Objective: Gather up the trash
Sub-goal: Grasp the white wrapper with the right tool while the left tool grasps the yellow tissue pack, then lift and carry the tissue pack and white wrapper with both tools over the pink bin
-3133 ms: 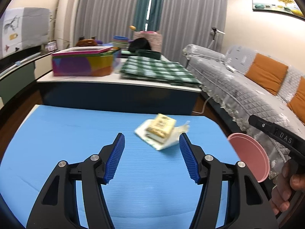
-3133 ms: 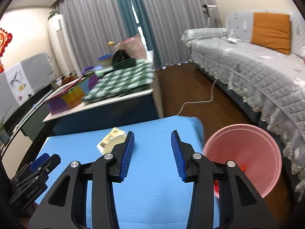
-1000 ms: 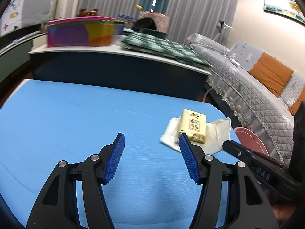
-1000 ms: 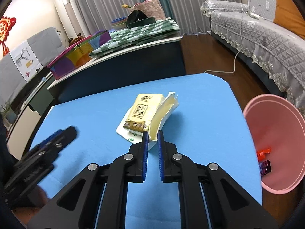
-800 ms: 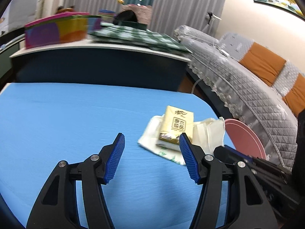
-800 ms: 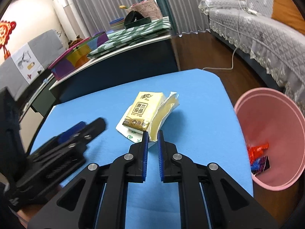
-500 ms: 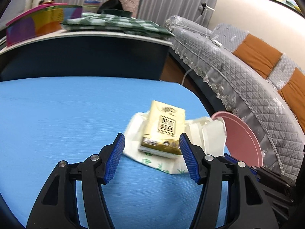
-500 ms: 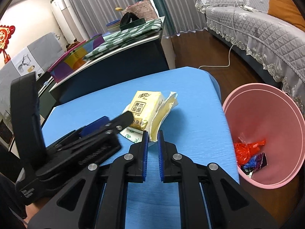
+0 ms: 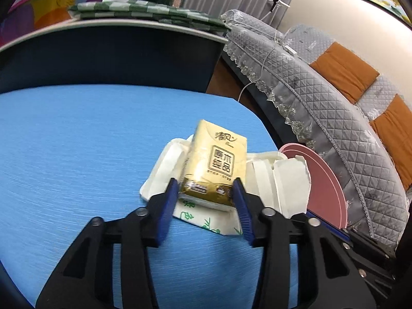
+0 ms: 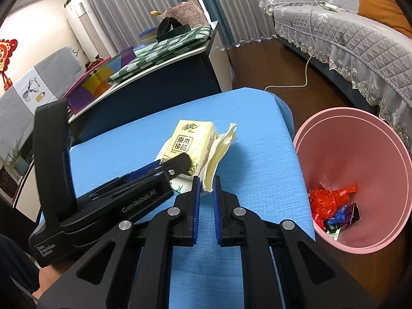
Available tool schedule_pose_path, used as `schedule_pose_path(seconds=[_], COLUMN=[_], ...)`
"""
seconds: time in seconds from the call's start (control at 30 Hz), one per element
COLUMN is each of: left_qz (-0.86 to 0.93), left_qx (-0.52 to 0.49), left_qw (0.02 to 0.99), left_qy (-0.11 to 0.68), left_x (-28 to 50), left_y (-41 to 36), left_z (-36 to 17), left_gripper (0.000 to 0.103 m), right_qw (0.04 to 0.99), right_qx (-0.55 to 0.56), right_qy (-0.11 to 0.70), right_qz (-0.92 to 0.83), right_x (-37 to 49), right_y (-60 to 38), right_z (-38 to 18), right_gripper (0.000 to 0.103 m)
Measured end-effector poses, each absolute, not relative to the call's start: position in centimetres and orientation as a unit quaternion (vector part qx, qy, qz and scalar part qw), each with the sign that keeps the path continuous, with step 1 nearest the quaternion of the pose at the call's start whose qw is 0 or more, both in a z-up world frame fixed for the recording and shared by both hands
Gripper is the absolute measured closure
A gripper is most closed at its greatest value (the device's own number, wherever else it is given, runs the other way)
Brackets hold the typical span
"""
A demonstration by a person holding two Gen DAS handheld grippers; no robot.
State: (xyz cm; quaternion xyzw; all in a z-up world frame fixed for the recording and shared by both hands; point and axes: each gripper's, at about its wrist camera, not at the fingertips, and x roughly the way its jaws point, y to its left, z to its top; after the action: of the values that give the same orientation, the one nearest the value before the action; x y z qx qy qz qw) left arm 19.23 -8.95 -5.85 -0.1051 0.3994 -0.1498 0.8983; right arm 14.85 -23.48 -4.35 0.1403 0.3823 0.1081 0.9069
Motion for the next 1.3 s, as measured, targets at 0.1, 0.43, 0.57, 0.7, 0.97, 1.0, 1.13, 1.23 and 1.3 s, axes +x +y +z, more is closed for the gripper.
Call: schedule_pose_path(seconds=[0.1,0.43,0.57,0.7,0.97,1.0,1.13,1.23,1.3], left_qz=[-0.150,-0.117,-0.108,-0.102,-0.106,-0.107,-0.111,-0.113,-0.116], left_qx=[-0.103,-0.079,-0.075,-0.074,-0.063,-0.061,-0.053,-0.047,-0.044], left_qw=[0.900,0.918,0.922,0.925,0.929,0.930,0.931,0.933,0.934], left_qy=[0.396,0.370,0.363,0.358,0.348,0.347,0.344,0.340,0.337], left_x=[18.9,17.0,16.1,15.2,13.9,13.7,13.2,13.0,13.0], left_y=[-8.4,-5.5,-4.6,-3.9,-4.1,-4.2,-4.6,-5.0,-5.3], left_z=[-5.4,-3.1,-2.3,-1.6,-0.4,-0.4,-0.1,0.2,0.4], left_gripper=[0.078,0.087,0.088,0.089,0.094,0.094,0.095,0.095,0.103], right_qw=[0.907,0.916,0.921,0.927,0.938,0.938,0.941,0.942,0.943], right_qx=[0.140,0.124,0.119,0.114,0.109,0.109,0.109,0.110,0.111], right_qy=[0.383,0.370,0.363,0.350,0.327,0.325,0.319,0.315,0.312], right_qz=[0.106,0.089,0.079,0.067,0.044,0.042,0.032,0.026,0.020], right_x=[14.9,14.3,13.8,13.1,11.6,11.5,11.1,10.8,10.7], right_y=[-23.5,-22.4,-22.3,-22.6,-24.3,-24.5,-25.4,-26.0,-26.5], right_z=[-4.4,-3.1,-2.4,-1.2,0.7,0.9,1.4,1.7,1.9], right_gripper=[0.093,0.094,0.094,0.094,0.094,0.094,0.094,0.094,0.094])
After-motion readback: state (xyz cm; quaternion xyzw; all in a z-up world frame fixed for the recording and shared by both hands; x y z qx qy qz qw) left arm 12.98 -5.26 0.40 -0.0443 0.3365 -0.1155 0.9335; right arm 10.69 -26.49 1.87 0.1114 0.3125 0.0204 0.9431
